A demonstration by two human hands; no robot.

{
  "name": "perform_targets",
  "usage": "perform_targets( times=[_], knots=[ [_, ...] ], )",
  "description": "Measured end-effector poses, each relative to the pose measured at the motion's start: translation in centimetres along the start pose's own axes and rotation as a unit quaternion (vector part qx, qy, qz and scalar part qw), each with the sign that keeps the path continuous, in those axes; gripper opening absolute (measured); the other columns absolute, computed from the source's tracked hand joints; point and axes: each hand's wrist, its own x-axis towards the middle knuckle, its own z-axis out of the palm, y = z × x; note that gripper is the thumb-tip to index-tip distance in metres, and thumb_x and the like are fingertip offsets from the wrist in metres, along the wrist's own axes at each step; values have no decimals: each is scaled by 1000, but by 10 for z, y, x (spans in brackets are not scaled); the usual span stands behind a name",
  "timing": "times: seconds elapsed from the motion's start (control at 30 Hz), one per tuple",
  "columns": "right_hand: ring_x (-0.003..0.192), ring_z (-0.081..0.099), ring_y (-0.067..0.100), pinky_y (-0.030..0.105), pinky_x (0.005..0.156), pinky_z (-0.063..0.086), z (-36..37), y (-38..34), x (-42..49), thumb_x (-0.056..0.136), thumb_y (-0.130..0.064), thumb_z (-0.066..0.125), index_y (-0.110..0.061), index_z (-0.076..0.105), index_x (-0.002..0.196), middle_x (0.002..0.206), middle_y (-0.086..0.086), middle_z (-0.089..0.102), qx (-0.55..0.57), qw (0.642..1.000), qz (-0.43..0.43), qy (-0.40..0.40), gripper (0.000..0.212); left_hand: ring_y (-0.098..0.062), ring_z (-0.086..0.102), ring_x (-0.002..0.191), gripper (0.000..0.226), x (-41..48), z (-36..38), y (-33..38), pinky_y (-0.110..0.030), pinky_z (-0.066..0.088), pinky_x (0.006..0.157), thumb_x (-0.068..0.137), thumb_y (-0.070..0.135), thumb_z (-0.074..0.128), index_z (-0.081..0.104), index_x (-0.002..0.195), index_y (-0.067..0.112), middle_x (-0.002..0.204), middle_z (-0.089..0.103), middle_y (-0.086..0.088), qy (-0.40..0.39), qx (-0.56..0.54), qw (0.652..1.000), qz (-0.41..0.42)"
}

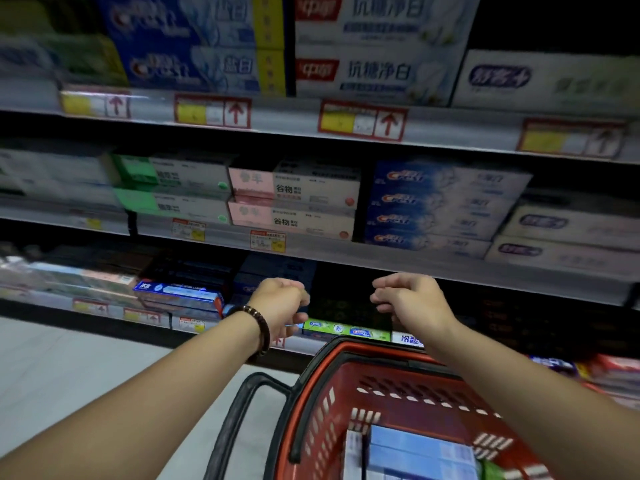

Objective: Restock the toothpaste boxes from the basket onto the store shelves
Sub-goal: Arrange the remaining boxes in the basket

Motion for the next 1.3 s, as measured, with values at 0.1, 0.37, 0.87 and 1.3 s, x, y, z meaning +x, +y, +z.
perform_targets(
  times=[0.1,0.37,0.87,1.3],
  knots=[
    [78,69,16,26,66,49,-20,-4,-20,96,-6,69,-12,77,102,92,9,81,17,1000,-8,-10,12,-21,65,74,19,-22,7,10,-30,50,58,98,5,58,65,111,17,111,70,-9,-11,20,1000,18],
    [76,70,13,22,59,48,-68,5,-76,96,-4,69,-13,77,102,88,5,81,26,999,-31,-5,13,-18,63,65,19,-87,33,17,-31,47,56,98,6,58,69,110,15,102,69,-8,-83,65,993,45],
    [79,71,21,29,63,47,-130,76,-144,99,-4,65,-10,77,107,95,15,81,97,995,17,3,15,-18,69,71,16,-153,78,-41,-29,49,57,99,9,61,71,108,17,109,76,-8,-134,66,988,27],
    [77,68,23,30,60,47,-151,153,-161,100,-9,65,-9,77,103,95,15,80,71,992,93,43,13,-19,69,73,13,-147,109,-115,-30,53,57,98,9,63,69,108,15,98,73,-12,-83,97,992,-9]
  ],
)
